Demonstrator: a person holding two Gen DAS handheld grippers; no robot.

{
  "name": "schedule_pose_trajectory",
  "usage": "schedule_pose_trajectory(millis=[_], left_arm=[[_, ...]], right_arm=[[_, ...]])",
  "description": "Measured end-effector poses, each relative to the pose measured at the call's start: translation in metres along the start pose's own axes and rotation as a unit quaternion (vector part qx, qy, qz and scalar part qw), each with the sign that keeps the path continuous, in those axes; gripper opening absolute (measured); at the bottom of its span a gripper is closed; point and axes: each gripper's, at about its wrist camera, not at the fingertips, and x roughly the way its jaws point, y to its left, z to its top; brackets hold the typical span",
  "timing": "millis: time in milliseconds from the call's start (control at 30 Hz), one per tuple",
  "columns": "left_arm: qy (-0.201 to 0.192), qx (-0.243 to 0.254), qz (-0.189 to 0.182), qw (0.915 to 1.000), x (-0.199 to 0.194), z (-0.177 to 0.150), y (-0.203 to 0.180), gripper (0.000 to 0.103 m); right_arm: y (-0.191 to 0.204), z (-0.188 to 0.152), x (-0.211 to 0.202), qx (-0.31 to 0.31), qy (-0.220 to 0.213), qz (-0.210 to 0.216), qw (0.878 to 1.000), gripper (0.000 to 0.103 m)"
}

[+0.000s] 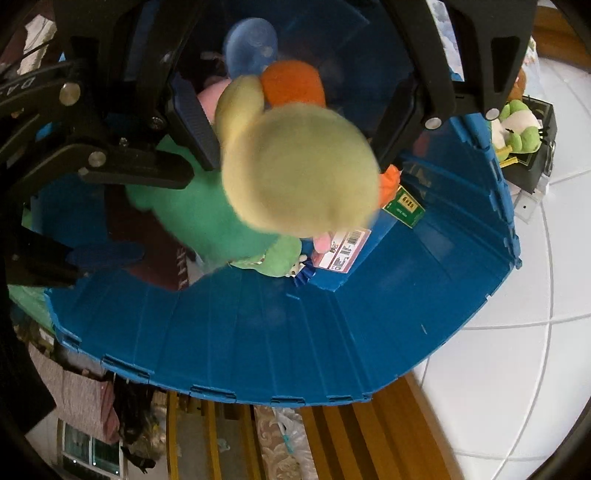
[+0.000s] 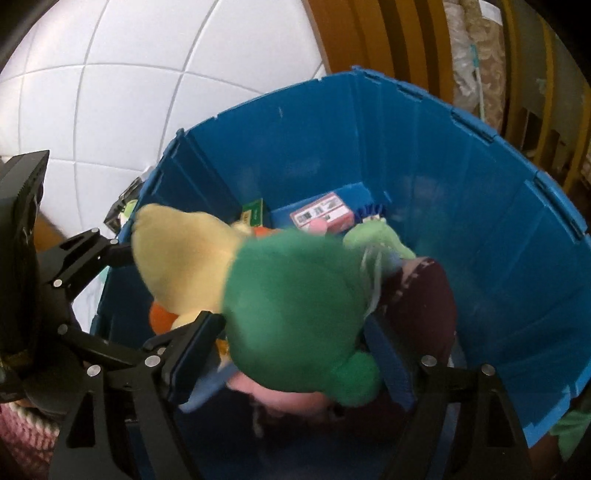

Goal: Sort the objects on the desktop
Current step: 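Carry the duck plush into the blue crate and open the right gripper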

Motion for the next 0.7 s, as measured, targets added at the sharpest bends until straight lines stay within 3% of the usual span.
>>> schedule_pose_trajectory(millis=[400,700], left_arm=[[-0.034,-0.017,0.0,0.9993,-0.027,-0.014,0.001,0.083],[-0.069,-0.041,0.022,0.9965,-0.058,-0.034,0.026,0.083]], right_arm=[[0.01,-0.006,-0.016,-0.018,-0.036,-0.04,0.998,0.103],[0.049,-0.002,-0.033,-0.055,-0.079,-0.075,0.993,0.103]])
